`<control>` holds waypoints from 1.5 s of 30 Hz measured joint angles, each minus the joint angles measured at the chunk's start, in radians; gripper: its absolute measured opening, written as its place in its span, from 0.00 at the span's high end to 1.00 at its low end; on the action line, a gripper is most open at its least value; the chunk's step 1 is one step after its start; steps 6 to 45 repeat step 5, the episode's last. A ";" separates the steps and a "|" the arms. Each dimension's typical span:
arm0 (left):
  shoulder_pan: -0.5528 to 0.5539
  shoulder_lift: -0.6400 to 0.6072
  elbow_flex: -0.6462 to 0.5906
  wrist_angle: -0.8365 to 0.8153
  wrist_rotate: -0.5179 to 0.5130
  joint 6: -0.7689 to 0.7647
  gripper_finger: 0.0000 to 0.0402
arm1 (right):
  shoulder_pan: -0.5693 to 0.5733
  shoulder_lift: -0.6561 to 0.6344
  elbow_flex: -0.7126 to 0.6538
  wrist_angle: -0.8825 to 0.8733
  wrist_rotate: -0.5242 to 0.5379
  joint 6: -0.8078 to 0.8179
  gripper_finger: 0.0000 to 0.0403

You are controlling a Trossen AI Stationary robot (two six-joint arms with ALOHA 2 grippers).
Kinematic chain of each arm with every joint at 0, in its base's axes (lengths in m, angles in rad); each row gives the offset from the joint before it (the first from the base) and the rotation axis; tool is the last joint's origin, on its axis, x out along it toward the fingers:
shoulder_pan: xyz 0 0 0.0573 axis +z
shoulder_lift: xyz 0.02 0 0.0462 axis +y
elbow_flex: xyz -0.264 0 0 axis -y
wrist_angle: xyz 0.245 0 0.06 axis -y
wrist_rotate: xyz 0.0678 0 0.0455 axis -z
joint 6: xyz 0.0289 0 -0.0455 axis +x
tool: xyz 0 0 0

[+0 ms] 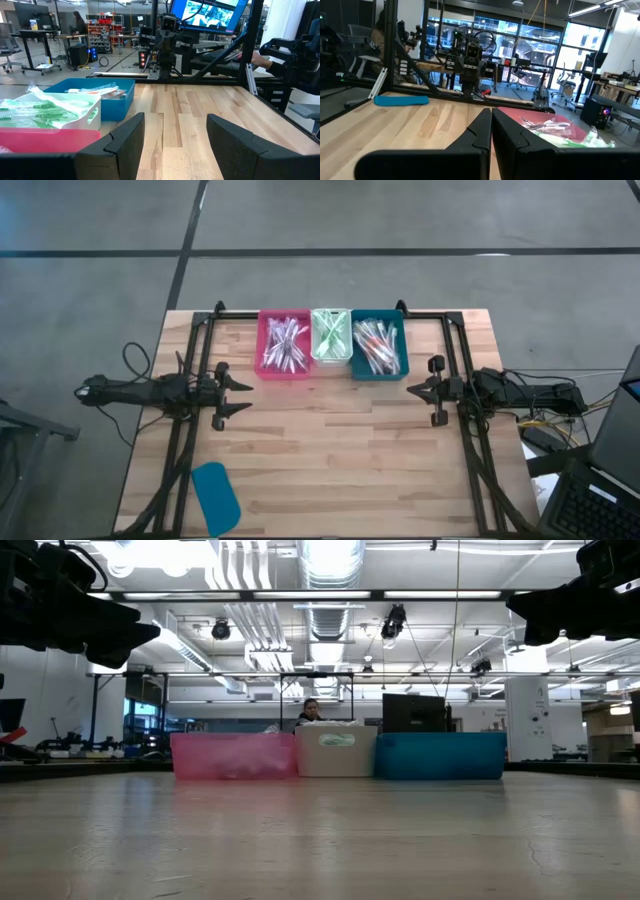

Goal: Pick & Place Toothbrushes
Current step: Return to Home Position

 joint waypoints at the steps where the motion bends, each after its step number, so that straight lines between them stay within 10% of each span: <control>1: 0.000 0.000 0.000 0.000 0.000 0.000 0.46 | 0.000 0.000 0.000 0.000 0.000 0.000 0.98; 45: 0.000 0.000 0.000 0.000 0.000 0.000 0.46 | 0.000 0.000 0.000 0.000 0.000 0.000 0.98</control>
